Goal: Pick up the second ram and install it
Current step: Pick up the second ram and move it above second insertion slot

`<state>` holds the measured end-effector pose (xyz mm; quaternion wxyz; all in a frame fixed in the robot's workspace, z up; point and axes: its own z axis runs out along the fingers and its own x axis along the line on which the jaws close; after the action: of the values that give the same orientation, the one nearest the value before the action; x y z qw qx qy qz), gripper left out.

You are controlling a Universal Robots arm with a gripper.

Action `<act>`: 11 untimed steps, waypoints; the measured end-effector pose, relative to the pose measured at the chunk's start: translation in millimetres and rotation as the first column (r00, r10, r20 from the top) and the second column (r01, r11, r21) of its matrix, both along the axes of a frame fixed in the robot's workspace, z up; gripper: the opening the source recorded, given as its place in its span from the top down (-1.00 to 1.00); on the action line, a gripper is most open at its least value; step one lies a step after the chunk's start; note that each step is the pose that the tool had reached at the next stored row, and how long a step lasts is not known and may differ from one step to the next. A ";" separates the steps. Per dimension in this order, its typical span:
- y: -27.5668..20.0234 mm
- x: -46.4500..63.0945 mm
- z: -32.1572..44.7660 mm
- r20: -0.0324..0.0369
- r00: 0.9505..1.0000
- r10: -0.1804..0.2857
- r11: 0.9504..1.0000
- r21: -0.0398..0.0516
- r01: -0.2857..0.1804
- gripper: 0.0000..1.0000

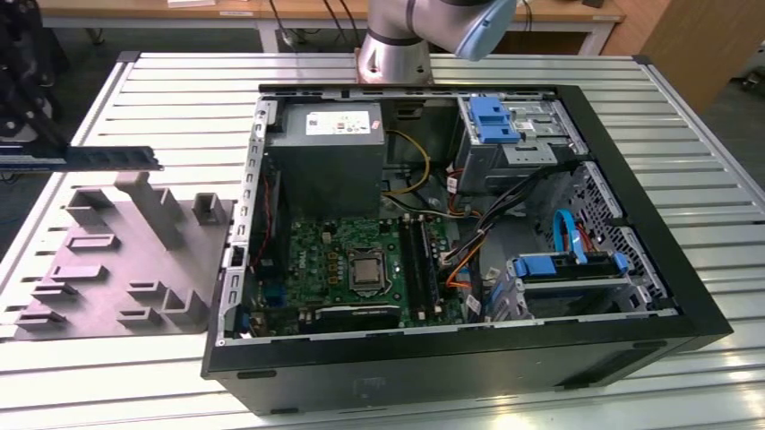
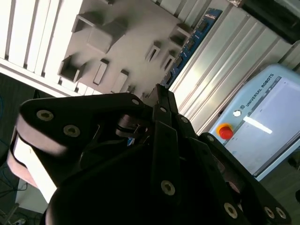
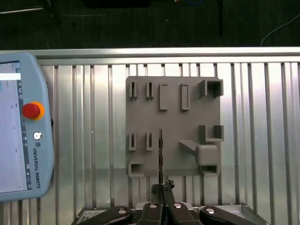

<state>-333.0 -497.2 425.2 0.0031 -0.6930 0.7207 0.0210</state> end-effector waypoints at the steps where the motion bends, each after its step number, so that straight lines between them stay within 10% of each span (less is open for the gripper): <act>1: 0.0 4.5 -0.1 0.000 1.000 0.000 1.000 0.000 0.000 0.76; 11: 0.0 49.7 0.0 -0.002 1.000 0.000 1.000 0.000 0.000 0.76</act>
<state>-283.3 -497.2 425.1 0.0025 -0.6929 0.7207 0.0216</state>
